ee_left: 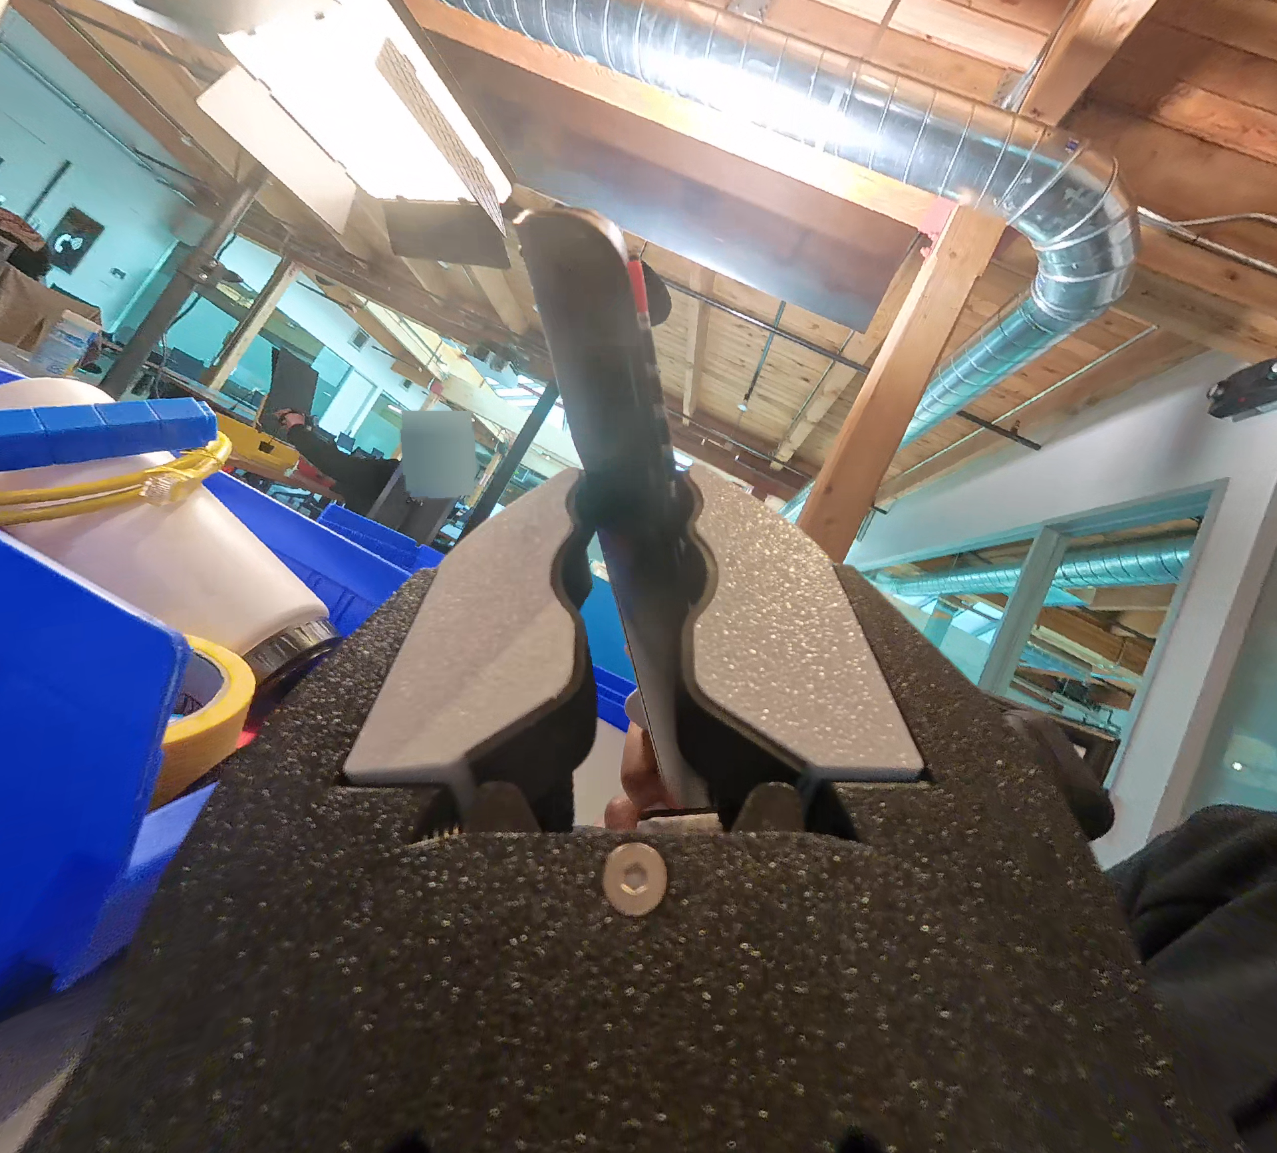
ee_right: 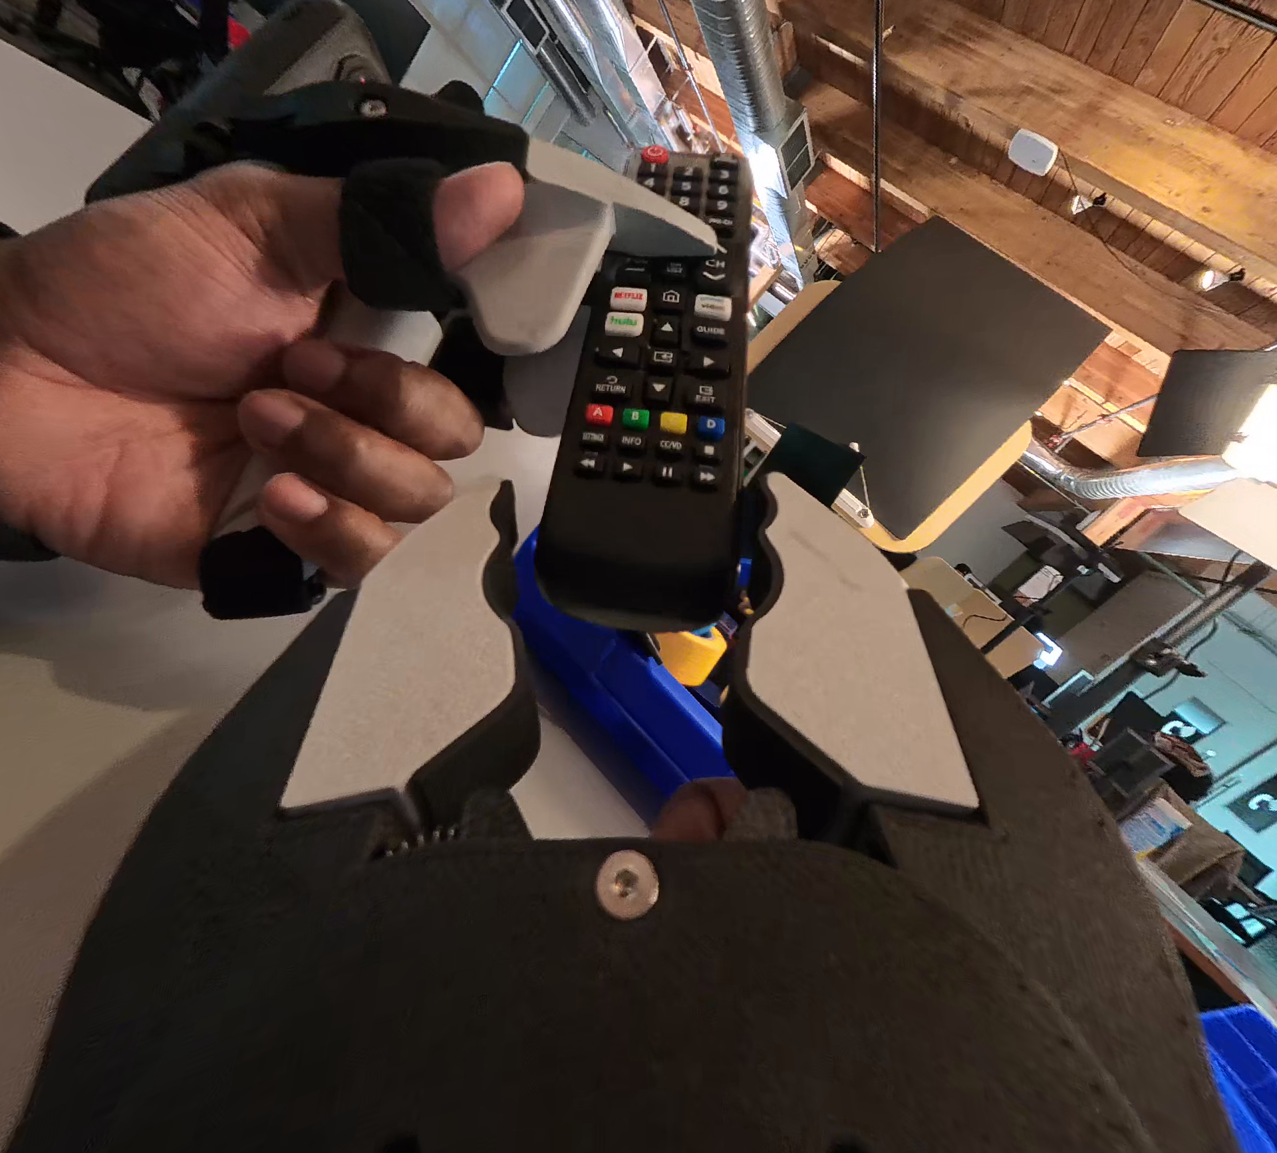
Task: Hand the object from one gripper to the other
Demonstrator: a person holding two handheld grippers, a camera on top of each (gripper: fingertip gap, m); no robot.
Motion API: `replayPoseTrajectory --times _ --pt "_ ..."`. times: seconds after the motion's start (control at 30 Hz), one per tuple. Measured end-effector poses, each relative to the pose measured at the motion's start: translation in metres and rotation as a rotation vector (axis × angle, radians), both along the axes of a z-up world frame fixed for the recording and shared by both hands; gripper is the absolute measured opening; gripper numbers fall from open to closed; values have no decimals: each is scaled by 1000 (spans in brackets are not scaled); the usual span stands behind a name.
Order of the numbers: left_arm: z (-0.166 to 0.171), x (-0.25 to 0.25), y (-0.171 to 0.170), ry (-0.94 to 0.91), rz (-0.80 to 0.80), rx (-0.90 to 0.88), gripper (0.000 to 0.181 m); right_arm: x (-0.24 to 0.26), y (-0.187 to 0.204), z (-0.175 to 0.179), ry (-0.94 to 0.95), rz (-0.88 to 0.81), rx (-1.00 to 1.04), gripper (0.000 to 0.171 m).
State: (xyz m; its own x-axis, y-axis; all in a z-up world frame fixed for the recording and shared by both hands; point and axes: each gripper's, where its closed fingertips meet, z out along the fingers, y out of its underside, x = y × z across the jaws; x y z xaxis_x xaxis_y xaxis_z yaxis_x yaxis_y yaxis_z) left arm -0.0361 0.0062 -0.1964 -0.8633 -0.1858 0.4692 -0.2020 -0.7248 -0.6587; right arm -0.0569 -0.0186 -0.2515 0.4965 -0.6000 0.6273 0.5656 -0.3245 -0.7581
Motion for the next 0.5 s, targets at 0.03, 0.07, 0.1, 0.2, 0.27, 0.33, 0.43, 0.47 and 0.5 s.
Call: replayPoseTrajectory --times 0.03,0.07,0.1,0.2,0.27,0.33,0.43,0.47,0.5 --pt "-1 -1 -3 -4 4 16 23 1 0 0 -6 -10 -7 65" --pt "-2 -1 -6 -8 10 35 23 1 0 0 -11 -19 -10 65" --pt "-3 -1 -10 -11 16 56 23 1 -1 0 -16 -27 -11 64" --pt "-7 -2 -20 -19 21 119 23 5 -3 -1 -14 -54 -12 62" --pt "-8 -2 -22 -27 42 149 24 8 -5 -3 4 -72 -15 58" --pt "-11 1 -22 -18 63 174 24 13 -6 -7 26 -93 -30 57" --pt "-14 3 -23 -1 69 187 25 18 -8 -11 50 -116 -49 56" --pt "-14 3 -24 0 67 184 24 18 -8 -11 54 -115 -47 55" --pt "-14 4 -24 2 64 180 24 18 -9 -11 57 -113 -44 55"
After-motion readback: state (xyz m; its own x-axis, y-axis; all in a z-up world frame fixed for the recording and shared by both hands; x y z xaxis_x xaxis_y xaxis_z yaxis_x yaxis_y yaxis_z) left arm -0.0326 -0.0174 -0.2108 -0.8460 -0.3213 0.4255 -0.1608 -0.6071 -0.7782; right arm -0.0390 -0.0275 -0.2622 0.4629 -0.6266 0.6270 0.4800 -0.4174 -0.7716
